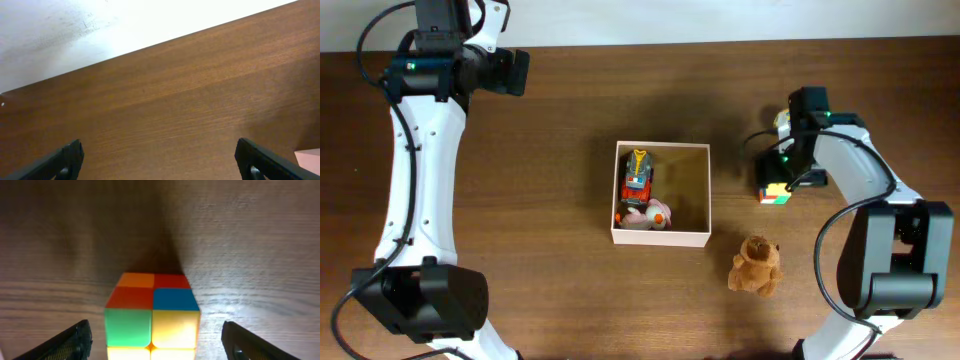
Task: Pack container
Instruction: 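Lower the right gripper onto the colour cube and close on it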
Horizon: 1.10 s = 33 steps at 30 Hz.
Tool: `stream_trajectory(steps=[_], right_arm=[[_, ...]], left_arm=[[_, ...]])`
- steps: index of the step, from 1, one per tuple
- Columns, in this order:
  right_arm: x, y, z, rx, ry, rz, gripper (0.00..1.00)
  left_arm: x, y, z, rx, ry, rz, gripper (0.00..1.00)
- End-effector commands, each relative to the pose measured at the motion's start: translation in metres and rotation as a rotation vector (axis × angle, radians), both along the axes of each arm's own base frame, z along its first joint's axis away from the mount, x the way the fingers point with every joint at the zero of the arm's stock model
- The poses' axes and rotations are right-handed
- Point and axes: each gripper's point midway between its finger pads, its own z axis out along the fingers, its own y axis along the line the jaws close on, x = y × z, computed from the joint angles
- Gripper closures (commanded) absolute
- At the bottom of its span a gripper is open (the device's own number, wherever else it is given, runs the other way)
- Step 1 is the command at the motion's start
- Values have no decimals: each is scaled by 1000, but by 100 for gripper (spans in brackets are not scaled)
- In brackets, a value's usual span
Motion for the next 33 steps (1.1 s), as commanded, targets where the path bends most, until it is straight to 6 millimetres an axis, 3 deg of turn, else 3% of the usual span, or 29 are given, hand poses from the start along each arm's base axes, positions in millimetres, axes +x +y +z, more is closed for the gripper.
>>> stream_trajectory(steps=[1, 25, 29, 33], right_arm=[[-10, 3, -14, 23, 33, 2, 14], [-2, 7, -22, 41, -19, 5, 15], [0, 7, -22, 41, -25, 4, 25], [-1, 7, -22, 42, -24, 2, 26]], left_arm=[[1, -1, 10, -5, -26, 7, 1], [1, -1, 10, -5, -26, 7, 1], [1, -1, 10, -5, -26, 7, 1], [1, -1, 10, -5, -26, 7, 1]])
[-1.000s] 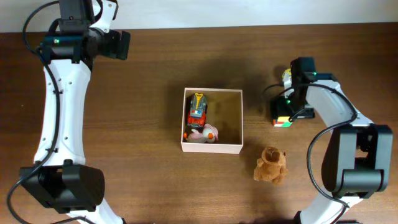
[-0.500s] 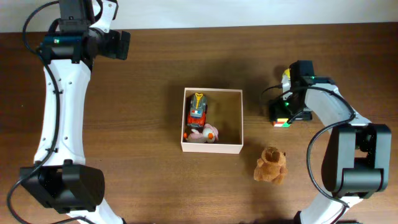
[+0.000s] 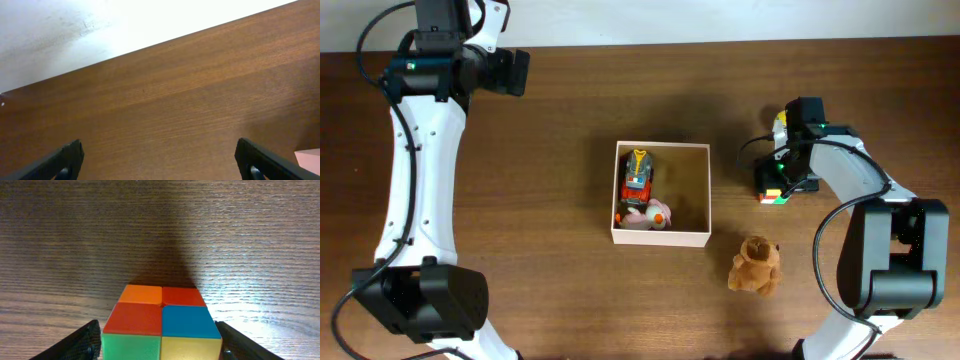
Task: Pack container
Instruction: 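Lower the right gripper onto the colour cube and close on it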
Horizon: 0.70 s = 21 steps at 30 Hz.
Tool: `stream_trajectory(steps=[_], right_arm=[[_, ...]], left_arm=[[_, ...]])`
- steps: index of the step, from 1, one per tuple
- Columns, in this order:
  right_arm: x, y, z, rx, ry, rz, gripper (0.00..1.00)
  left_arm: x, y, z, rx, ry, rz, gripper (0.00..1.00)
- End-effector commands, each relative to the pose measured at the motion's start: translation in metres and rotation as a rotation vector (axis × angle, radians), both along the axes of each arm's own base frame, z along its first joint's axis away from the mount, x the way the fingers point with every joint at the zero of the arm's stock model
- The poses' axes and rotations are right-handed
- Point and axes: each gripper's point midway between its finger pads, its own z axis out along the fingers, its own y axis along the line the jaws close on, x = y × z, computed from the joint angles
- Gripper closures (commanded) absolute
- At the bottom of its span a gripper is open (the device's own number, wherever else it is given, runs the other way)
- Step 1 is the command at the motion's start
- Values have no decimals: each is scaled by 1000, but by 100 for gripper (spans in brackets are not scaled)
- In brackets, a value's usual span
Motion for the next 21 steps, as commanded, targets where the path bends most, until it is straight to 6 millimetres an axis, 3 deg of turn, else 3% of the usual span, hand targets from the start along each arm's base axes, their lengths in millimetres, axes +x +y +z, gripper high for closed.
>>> stream_trajectory(steps=[1, 5, 12, 21], right_arm=[[-3, 2, -5, 16, 15, -1, 27], [-3, 2, -5, 16, 15, -2, 29], [-8, 2, -8, 17, 28, -1, 23], [-9, 2, -13, 16, 27, -1, 23]], left_arm=[[1, -1, 10, -5, -25, 7, 1], [1, -1, 10, -5, -25, 7, 1], [1, -1, 10, -5, -25, 7, 1], [1, -1, 10, -5, -25, 7, 1]])
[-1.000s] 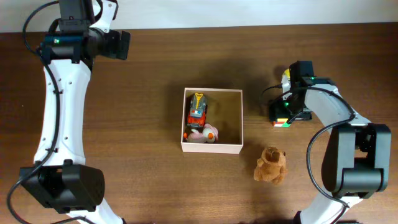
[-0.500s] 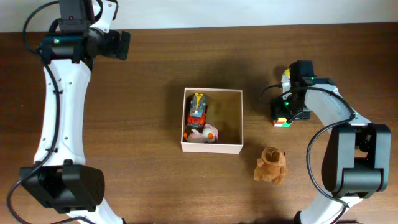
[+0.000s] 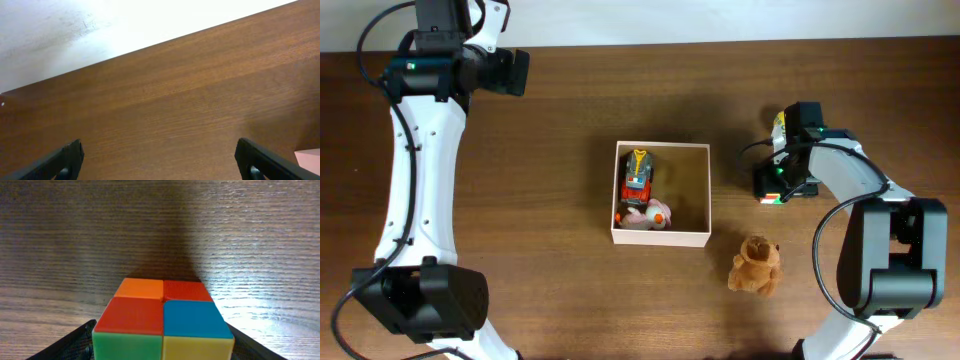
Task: Pack container
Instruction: 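Lower the right gripper onto the colour cube and close on it, then lift the cube with the right gripper and carry it over the box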
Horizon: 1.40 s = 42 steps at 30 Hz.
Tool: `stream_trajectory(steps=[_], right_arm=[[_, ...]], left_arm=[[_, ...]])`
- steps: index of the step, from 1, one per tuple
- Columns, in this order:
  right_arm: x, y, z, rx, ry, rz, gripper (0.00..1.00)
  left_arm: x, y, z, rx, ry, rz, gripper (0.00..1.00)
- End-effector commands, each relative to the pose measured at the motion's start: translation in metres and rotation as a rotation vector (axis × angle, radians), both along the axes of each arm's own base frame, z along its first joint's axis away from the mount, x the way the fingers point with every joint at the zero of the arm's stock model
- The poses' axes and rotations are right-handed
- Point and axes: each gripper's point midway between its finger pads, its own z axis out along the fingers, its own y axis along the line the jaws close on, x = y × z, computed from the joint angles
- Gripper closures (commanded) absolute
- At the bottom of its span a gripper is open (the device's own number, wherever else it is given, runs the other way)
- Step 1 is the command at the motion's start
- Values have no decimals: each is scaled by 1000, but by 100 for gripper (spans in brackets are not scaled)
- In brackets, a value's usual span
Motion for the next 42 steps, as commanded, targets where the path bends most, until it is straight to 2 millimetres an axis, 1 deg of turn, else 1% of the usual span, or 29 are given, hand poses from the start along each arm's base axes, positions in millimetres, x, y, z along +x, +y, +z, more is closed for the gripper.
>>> stream_trajectory(steps=[1, 5, 13, 19, 24, 29, 33, 35, 42], right_arm=[[-2, 1, -5, 13, 7, -1, 23], [-1, 1, -7, 13, 9, -1, 22], [-4, 2, -25, 15, 47, -2, 22], [-5, 2, -26, 16, 53, -8, 22], [-5, 2, -26, 16, 55, -9, 29], [-6, 2, -26, 17, 60, -9, 30], [-6, 2, -26, 17, 59, -9, 35], [-5, 2, -26, 16, 58, -9, 38], [3, 1, -18, 16, 40, -9, 42]], left_arm=[[1, -1, 10, -5, -26, 7, 1], [1, -1, 10, -5, -26, 7, 1], [1, -1, 10, -5, -26, 7, 1], [1, -1, 10, -5, -26, 7, 1], [1, -1, 10, -5, -26, 7, 1], [1, -1, 10, -5, -26, 7, 1], [1, -1, 10, -5, -26, 7, 1], [1, -1, 10, -5, -26, 7, 1], [1, -1, 10, -5, -26, 7, 1]])
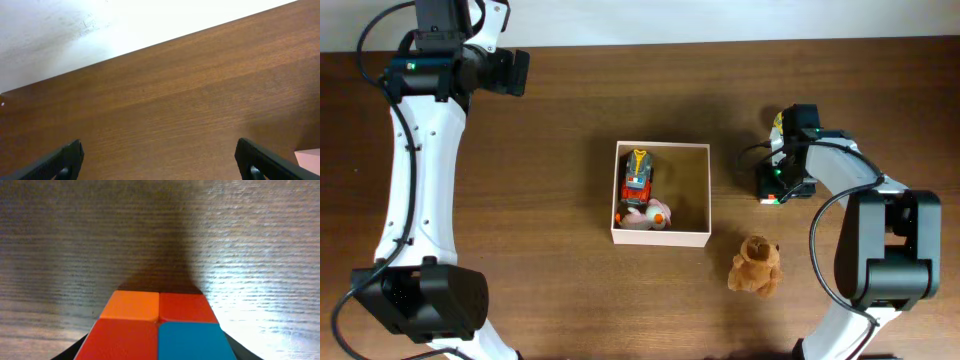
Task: Pack container
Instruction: 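Lift the cube with the right gripper and carry it over the box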
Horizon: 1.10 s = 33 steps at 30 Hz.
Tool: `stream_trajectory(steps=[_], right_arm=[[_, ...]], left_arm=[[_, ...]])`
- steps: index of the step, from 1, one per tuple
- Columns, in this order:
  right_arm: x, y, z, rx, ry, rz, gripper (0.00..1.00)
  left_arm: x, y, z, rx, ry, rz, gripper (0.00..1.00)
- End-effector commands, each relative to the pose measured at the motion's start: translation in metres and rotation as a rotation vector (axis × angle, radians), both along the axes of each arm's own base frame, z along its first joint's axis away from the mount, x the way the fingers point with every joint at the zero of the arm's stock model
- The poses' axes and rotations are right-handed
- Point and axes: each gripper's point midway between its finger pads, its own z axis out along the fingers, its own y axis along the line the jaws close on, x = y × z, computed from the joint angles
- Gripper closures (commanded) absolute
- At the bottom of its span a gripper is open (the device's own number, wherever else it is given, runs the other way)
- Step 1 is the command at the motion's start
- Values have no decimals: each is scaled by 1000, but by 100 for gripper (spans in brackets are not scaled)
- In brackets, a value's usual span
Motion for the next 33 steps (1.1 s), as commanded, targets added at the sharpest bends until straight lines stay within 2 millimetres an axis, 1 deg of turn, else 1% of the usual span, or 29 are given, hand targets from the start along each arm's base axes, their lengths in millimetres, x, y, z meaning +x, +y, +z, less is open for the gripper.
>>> stream_trajectory(steps=[1, 5, 14, 23, 28, 33], right_arm=[[4, 2, -2, 20, 10, -8, 42], [16, 2, 9, 18, -15, -7, 42], [34, 1, 31, 17, -57, -7, 43], [48, 1, 62, 17, -78, -5, 45], [55, 10, 84, 17, -95, 16, 45], [61, 29, 103, 21, -114, 49, 45]], left_arm=[[1, -1, 10, -5, -26, 7, 1], [1, -1, 10, -5, -26, 7, 1], [1, -1, 10, -5, -26, 7, 1], [1, -1, 10, -5, -26, 7, 1], [1, -1, 10, -5, -26, 7, 1], [1, -1, 10, -5, -26, 7, 1]])
